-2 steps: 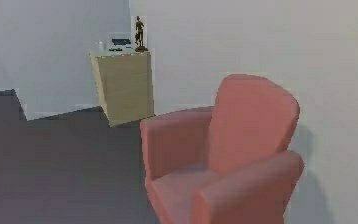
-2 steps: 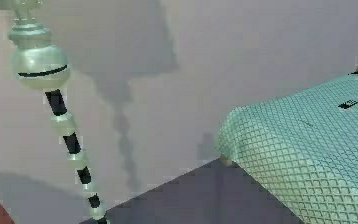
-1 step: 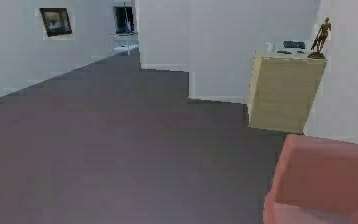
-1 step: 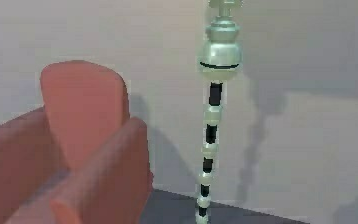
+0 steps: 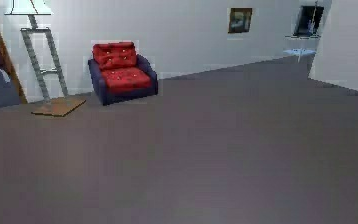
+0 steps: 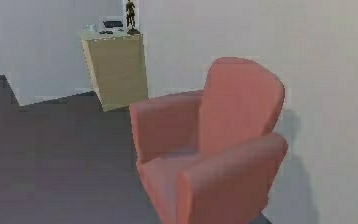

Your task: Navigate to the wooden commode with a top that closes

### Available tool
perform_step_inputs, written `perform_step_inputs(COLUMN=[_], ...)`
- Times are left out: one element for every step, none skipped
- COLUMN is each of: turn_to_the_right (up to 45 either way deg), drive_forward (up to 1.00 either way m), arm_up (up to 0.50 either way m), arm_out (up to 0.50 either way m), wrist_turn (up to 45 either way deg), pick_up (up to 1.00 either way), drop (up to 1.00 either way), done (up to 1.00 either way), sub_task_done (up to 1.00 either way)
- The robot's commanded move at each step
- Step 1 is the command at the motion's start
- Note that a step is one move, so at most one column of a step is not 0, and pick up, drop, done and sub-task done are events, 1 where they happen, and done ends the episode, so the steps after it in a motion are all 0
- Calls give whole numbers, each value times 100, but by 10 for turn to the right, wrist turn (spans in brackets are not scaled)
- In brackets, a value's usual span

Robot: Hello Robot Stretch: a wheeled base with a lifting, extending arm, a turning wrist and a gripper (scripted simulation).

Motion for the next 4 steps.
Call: perform_step_inputs(turn_to_the_right=[-420,0,-60,-30], drive_forward=[0,25,0,0], arm_up=[0,0,0,0], arm_out=[0,0,0,0], wrist_turn=[0,0,0,0], pick_up=[0,0,0,0], drop=[0,0,0,0], done=[0,0,0,0], sub_task_done=[0,0,0,0])
